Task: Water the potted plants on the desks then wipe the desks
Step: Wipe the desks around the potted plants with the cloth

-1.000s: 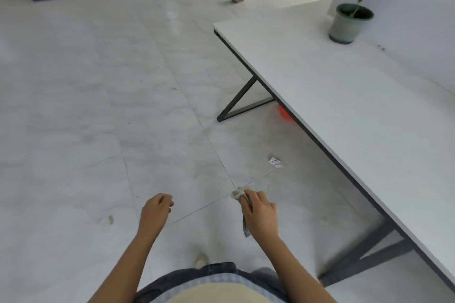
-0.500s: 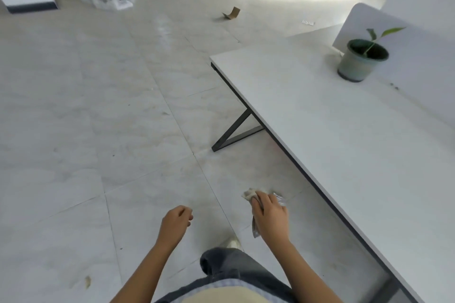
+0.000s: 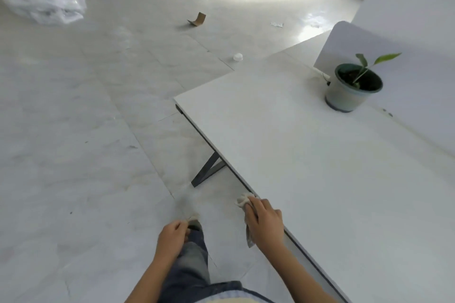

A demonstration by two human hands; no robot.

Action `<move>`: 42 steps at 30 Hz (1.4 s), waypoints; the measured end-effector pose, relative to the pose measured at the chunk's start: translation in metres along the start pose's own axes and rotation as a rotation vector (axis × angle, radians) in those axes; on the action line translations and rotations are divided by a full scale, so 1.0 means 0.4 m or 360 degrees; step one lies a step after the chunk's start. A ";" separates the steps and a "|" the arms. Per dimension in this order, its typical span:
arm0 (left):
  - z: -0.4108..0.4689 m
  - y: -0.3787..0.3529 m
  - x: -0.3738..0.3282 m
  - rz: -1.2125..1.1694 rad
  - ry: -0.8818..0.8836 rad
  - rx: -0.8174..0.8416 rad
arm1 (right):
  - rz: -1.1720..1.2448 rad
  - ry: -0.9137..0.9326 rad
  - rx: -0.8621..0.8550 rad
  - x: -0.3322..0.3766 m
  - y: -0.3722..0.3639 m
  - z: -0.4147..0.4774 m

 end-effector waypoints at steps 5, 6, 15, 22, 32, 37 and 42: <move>0.246 0.017 -0.301 0.0127 -0.0325 0.0123 | 0.0190 -0.0374 -0.0309 -0.008 0.022 0.232; 0.284 0.020 -0.372 0.0144 -0.0410 0.0142 | 0.0218 -0.0473 -0.0351 -0.009 0.028 0.270; 0.422 -0.143 -0.676 0.0287 -0.0718 0.0570 | 0.0169 -0.1139 -0.0558 -0.061 0.048 0.353; 0.464 -0.352 -0.803 0.0909 -0.1367 0.0500 | 0.0153 -0.1527 -0.0816 -0.216 0.150 0.364; 0.575 -0.543 -0.806 0.1915 -0.1160 0.0485 | -0.0395 -0.1573 -0.0951 -0.582 0.382 0.531; 0.595 -0.549 -0.806 0.1946 -0.1134 0.0316 | -0.0443 -0.1521 -0.0284 -0.794 0.367 0.689; 0.608 -0.544 -0.813 0.1898 -0.1234 0.0131 | -0.0349 -0.1586 0.0210 -0.884 0.237 0.732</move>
Point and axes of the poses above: each hand's wrist, its own z-axis towards the middle knuckle, its own y-axis out of the back of the hand, x = y × z, the point moved 7 cm from there along z, towards the middle knuckle
